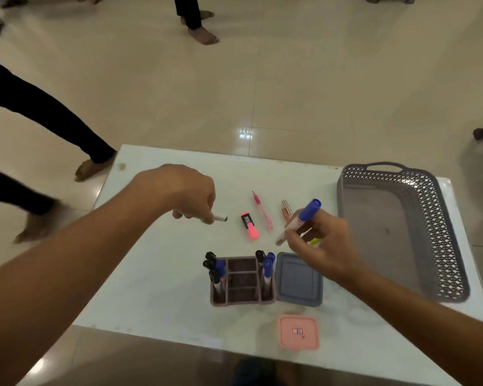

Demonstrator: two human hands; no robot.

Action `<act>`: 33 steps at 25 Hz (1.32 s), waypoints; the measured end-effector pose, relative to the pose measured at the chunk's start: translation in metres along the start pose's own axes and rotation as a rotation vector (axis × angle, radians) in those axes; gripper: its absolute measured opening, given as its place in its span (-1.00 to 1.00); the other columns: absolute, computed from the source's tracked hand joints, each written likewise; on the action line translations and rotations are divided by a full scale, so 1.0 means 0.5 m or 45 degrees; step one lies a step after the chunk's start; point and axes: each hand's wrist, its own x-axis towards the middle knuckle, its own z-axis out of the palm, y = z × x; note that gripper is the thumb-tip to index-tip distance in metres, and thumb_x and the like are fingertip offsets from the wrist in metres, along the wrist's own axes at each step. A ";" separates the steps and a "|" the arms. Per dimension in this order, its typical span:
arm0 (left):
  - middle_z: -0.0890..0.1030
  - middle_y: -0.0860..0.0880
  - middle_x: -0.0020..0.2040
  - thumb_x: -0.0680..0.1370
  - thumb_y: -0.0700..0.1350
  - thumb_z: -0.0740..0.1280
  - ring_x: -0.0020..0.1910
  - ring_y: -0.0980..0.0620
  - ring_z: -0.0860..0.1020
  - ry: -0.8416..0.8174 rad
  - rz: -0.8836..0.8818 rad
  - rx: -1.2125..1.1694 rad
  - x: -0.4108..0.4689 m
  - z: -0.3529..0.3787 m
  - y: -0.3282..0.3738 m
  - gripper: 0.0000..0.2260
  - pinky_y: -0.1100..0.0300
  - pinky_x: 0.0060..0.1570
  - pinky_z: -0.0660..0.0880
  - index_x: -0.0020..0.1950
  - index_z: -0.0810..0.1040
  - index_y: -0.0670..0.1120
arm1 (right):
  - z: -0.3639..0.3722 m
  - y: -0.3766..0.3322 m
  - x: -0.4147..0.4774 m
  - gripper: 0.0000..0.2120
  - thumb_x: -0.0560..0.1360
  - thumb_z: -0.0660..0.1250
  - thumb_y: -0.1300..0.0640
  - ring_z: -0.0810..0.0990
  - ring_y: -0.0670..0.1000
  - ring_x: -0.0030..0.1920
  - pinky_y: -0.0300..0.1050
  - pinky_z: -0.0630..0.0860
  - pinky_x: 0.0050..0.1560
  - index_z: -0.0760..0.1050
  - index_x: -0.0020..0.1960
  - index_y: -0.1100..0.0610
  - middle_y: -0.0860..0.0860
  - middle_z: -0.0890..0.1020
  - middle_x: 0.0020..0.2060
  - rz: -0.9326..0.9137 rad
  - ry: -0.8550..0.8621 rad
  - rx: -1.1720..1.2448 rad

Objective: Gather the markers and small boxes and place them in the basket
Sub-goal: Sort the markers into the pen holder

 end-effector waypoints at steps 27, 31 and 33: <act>0.65 0.07 -0.11 0.46 0.25 0.37 -0.07 -0.01 0.61 0.467 -0.200 -0.445 -0.010 0.128 0.048 -0.71 0.16 -0.14 0.48 -0.04 0.62 0.07 | 0.036 -0.002 -0.054 -0.88 0.56 0.32 0.07 0.54 -0.14 -0.24 -0.39 0.40 -0.26 0.59 -0.11 0.06 -0.11 0.59 -0.24 0.137 0.384 -0.213; 0.70 0.03 -0.06 0.53 -0.01 0.33 -0.09 -0.02 0.65 0.590 -0.175 -0.733 0.111 0.109 0.055 -0.87 0.13 -0.11 0.56 0.02 0.63 0.05 | -0.008 0.073 0.107 -0.89 0.56 0.31 0.12 0.62 -0.10 -0.16 -0.26 0.45 -0.21 0.62 -0.06 -0.01 -0.12 0.67 -0.19 0.507 0.319 -0.344; 0.67 0.03 0.08 0.54 -0.11 0.33 0.02 -0.04 0.63 0.507 -0.116 -0.565 0.192 0.125 0.093 -0.80 0.13 -0.10 0.50 0.14 0.61 0.07 | -0.014 0.135 0.148 -0.83 0.55 0.29 0.10 0.64 0.02 -0.03 -0.13 0.53 -0.09 0.63 0.07 -0.01 -0.07 0.69 -0.06 0.614 0.091 -0.632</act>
